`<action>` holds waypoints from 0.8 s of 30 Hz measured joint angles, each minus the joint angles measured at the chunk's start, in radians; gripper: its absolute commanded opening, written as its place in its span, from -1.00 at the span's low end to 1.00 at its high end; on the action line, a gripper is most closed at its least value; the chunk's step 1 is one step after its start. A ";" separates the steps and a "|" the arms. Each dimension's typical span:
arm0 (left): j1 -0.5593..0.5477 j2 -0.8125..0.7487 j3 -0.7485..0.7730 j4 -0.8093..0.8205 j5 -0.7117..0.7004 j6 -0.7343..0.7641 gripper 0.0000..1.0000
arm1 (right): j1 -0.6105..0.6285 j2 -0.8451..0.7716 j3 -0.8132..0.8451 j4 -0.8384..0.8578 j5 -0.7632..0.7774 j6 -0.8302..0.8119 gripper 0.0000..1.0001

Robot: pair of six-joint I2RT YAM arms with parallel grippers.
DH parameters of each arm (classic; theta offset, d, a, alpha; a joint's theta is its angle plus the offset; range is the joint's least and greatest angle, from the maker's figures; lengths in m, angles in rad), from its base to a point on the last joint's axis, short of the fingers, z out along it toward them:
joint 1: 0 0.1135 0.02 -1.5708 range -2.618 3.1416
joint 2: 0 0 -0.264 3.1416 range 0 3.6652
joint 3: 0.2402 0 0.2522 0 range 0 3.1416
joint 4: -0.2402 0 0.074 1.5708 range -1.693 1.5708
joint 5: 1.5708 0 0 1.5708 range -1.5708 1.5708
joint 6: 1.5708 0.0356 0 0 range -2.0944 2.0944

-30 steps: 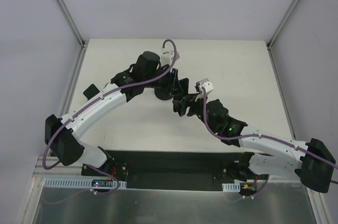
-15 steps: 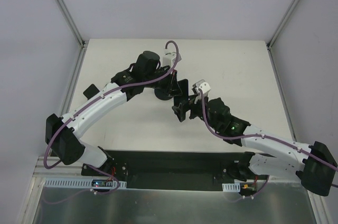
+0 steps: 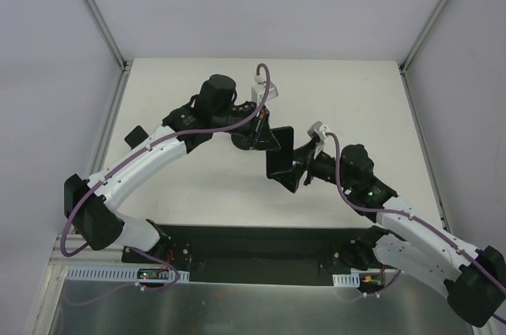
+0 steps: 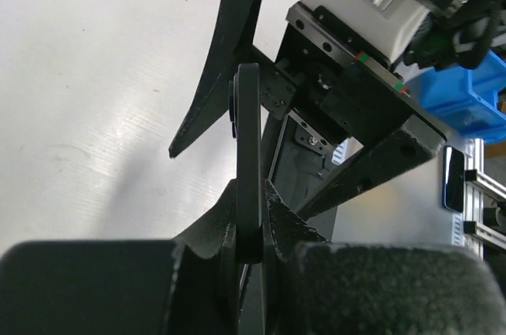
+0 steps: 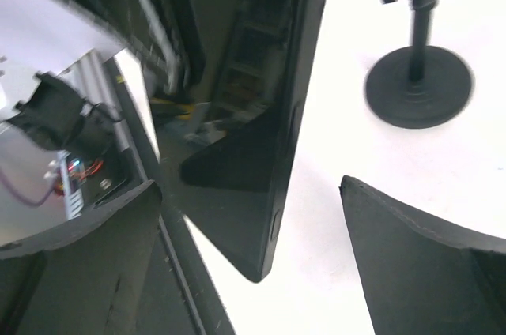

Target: Place the phone on the phone stand

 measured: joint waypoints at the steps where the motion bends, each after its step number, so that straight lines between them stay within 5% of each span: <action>1: 0.000 -0.006 0.000 0.001 0.018 0.004 -1.00 | -0.006 -0.016 -0.012 0.001 -0.031 0.005 0.92; 11: 0.000 -0.128 -0.094 0.058 0.172 0.078 -1.00 | -0.009 -0.051 -0.057 0.106 -0.245 0.052 0.19; 18: -0.008 -0.172 -0.170 0.116 0.241 0.089 -1.00 | -0.009 0.023 -0.066 0.266 -0.339 0.152 0.05; 21: -0.012 -0.174 -0.179 0.129 0.247 0.091 -1.00 | -0.008 0.065 -0.066 0.329 -0.379 0.197 -0.37; 22: -0.012 -0.174 -0.180 0.133 0.246 0.090 -1.00 | -0.005 0.074 -0.066 0.349 -0.390 0.208 -0.74; 23: -0.012 -0.174 -0.181 0.138 0.245 0.088 -0.91 | -0.002 0.079 -0.066 0.363 -0.399 0.216 -0.94; 24: -0.012 -0.174 -0.181 0.142 0.233 0.090 -0.52 | 0.001 0.085 -0.066 0.383 -0.417 0.229 -0.98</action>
